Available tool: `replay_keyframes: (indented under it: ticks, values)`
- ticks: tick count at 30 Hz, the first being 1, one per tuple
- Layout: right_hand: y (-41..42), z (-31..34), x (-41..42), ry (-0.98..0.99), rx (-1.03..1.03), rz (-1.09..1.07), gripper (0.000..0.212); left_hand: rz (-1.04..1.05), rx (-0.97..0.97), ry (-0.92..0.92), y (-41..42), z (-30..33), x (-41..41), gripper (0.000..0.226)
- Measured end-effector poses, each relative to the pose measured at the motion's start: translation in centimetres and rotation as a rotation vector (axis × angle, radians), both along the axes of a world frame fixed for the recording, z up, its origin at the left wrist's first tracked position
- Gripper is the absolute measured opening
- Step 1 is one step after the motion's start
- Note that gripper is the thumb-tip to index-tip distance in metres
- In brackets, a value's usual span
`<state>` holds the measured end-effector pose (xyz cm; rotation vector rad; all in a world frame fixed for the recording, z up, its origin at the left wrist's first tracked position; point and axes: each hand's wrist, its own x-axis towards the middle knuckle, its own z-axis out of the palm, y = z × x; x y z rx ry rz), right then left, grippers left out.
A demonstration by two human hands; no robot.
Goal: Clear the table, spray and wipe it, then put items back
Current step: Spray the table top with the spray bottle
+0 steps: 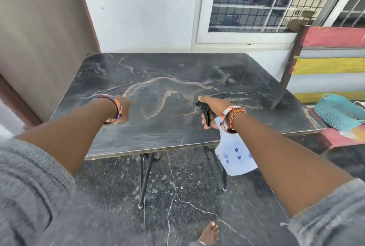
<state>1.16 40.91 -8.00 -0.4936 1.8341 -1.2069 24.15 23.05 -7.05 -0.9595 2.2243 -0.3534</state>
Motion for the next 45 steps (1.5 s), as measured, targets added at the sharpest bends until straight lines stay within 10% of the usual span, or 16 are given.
replay_keyframes:
  ticks: [16, 26, 45]
  values:
    - [-8.0, 1.1, 11.9, 0.009, -0.083, 0.168, 0.034, 0.186, -0.008, 0.260, -1.3, 1.6, 7.4, 0.031]
    - [-5.9, 3.4, 0.4, 0.025, -0.075, -0.167, 0.025, 0.044, 0.127, 0.546, 0.0, 1.9, -0.9, 0.029]
    - [16.3, -1.0, -25.5, -0.005, -0.085, -0.675, 0.037, -0.485, 0.275, 0.373, 12.0, 0.8, -32.9, 0.033]
